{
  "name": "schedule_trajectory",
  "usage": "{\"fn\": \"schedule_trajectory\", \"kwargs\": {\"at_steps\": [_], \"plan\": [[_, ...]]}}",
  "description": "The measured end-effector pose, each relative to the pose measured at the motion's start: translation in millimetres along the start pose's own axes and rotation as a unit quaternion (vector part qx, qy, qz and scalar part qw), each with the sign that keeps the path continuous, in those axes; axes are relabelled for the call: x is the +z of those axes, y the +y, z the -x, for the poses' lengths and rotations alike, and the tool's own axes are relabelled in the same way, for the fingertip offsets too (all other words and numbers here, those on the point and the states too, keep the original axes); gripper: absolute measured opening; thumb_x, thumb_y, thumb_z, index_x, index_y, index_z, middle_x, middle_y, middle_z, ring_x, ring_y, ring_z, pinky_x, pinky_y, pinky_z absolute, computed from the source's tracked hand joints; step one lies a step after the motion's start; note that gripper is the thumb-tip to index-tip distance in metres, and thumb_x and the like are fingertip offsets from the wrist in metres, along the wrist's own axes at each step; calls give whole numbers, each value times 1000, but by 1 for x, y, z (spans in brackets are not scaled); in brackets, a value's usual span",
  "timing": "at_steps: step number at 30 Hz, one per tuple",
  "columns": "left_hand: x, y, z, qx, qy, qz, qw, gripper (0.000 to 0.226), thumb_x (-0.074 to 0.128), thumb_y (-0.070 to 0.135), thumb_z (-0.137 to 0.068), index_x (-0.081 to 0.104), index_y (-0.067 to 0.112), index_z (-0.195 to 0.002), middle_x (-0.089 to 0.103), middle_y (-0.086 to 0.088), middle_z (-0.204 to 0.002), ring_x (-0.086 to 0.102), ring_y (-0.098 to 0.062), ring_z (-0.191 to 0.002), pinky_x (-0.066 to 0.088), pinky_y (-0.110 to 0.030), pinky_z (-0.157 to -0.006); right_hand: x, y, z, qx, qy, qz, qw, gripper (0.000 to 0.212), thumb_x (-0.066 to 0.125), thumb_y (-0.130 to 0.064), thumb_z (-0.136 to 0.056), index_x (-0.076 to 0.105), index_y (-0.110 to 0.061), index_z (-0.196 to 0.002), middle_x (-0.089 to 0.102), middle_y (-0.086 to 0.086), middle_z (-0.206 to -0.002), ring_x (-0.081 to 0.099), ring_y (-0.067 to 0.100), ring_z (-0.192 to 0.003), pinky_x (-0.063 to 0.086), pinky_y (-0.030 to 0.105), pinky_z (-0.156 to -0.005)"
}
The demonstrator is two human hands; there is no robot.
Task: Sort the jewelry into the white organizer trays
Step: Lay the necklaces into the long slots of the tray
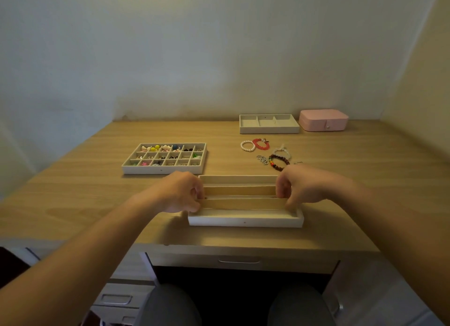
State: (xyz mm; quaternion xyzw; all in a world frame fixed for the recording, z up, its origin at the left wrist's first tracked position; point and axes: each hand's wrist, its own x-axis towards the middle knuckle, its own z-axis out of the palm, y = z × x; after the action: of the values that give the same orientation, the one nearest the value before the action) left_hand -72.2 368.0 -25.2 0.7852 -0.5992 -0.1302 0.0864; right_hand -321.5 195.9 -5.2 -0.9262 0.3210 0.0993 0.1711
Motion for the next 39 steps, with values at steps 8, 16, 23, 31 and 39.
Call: {"fn": "schedule_trajectory", "kwargs": {"at_steps": [8,16,23,31,39], "plan": [[-2,7,0,-11,-12,-37,999,12,75,18,-78,74,27,-86,63,16,-79,63,-12,-77,51,-25,-63,8,-4,-1,15,4,69,997,22,78,-8,-77,68,-24,-88,67,-4,-92,63,15,-85,61,35,-79],[-4,10,-2,-4,-35,-57,998,12,74,18,-81,76,25,-91,63,14,-81,65,-13,-82,55,-27,-69,4,0,-6,9,-15,64,998,21,75,-5,-77,73,-21,-89,70,-2,-94,65,16,-88,62,39,-82],[-6,9,-7,-3,-52,-52,997,13,74,17,-80,72,29,-83,64,14,-80,65,-14,-82,53,-25,-67,-1,2,-7,0,-32,42,999,18,76,-6,-79,74,-20,-90,70,-2,-93,65,15,-89,59,32,-81],[-10,9,-17,7,-93,-80,992,13,75,20,-81,72,30,-87,62,14,-83,63,-12,-86,49,-22,-67,-6,7,-12,-1,-67,11,998,17,83,-15,-78,75,-21,-91,72,-3,-93,66,13,-89,58,31,-82],[-33,15,-34,15,-42,80,996,21,68,46,-90,66,27,-82,64,6,-82,60,-9,-81,45,-28,-69,-26,9,-30,-43,95,-127,986,10,68,-28,-95,69,-24,-86,66,-3,-88,61,9,-81,48,18,-66]]}}
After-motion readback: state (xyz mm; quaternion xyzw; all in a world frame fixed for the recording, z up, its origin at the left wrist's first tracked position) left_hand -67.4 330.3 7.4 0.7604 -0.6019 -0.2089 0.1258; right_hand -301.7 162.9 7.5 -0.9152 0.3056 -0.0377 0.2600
